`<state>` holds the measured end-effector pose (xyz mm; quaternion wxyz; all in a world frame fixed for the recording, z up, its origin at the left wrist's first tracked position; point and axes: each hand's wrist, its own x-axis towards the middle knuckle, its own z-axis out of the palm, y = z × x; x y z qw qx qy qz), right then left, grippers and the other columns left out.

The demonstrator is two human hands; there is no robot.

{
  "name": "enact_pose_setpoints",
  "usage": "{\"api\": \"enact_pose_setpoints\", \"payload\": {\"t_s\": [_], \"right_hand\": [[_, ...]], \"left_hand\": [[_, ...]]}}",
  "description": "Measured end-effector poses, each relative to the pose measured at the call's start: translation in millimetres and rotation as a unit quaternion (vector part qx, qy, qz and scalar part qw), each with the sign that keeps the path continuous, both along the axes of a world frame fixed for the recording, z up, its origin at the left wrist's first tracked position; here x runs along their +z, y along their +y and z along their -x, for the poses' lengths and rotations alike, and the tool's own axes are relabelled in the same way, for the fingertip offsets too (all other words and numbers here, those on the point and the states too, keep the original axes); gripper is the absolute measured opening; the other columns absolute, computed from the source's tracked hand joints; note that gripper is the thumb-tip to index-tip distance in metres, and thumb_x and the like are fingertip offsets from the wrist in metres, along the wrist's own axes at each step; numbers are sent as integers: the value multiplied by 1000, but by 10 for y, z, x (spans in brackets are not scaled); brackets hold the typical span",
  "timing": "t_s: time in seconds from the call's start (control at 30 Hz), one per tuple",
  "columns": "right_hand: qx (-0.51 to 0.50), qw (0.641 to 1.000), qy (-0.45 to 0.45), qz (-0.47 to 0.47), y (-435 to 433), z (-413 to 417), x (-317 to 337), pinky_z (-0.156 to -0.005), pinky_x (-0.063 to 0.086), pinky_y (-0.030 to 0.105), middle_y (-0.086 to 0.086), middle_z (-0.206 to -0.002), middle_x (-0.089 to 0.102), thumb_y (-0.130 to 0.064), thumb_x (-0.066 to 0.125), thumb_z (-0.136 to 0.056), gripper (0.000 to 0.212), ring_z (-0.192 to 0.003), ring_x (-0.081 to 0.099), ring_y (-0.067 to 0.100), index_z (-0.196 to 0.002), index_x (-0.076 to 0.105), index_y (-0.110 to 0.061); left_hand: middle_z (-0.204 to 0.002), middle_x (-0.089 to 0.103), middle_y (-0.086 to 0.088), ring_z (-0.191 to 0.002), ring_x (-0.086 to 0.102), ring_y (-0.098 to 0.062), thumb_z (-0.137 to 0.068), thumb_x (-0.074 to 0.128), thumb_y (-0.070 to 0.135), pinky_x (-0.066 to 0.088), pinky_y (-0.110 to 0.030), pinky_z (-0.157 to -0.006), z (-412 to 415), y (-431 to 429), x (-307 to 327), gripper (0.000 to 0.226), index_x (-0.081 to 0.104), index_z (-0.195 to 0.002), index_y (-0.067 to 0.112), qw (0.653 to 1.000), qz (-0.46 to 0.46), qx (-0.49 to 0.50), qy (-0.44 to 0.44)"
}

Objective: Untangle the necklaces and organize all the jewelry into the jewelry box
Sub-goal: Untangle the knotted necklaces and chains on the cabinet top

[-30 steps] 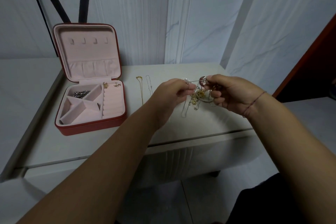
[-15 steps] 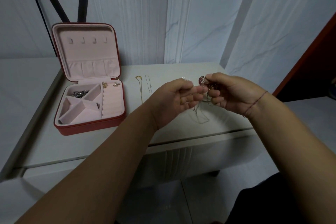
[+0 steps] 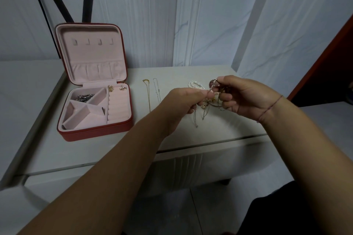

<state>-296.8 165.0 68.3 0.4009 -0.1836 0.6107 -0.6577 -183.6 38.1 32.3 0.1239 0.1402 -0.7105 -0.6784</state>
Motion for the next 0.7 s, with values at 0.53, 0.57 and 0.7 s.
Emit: {"api": "enact_pose_setpoints", "payload": {"t_s": [0.53,0.57,0.7], "right_hand": [[-10,998,-50,27,-12,13,7,-37,22,13,2,-67,54,-13,43,-94,22,-39,33,4,-73,48,-10],[-10,998,-51,27,-12,19,5,-37,22,13,2,-68,54,-13,43,-94,22,-39,33,4,-73,48,-10],[-9,999,-46,25,-17,27,-2,-38,23,13,1,-69,53,-14,44,-94,23,-40,33,4,-72,47,-11]], "left_hand": [[-88,70,8,-63,53,4,-90,60,11,39,-18,-63,-26,-111,56,17,72,-92,24,998,15,47,27],[-90,71,5,-65,56,6,-90,61,10,41,-14,-61,-31,-113,64,16,72,-93,22,998,21,49,32],[-71,58,-8,-58,46,-14,-87,65,12,35,-15,-52,-43,-107,89,9,70,-92,17,995,34,79,45]]}}
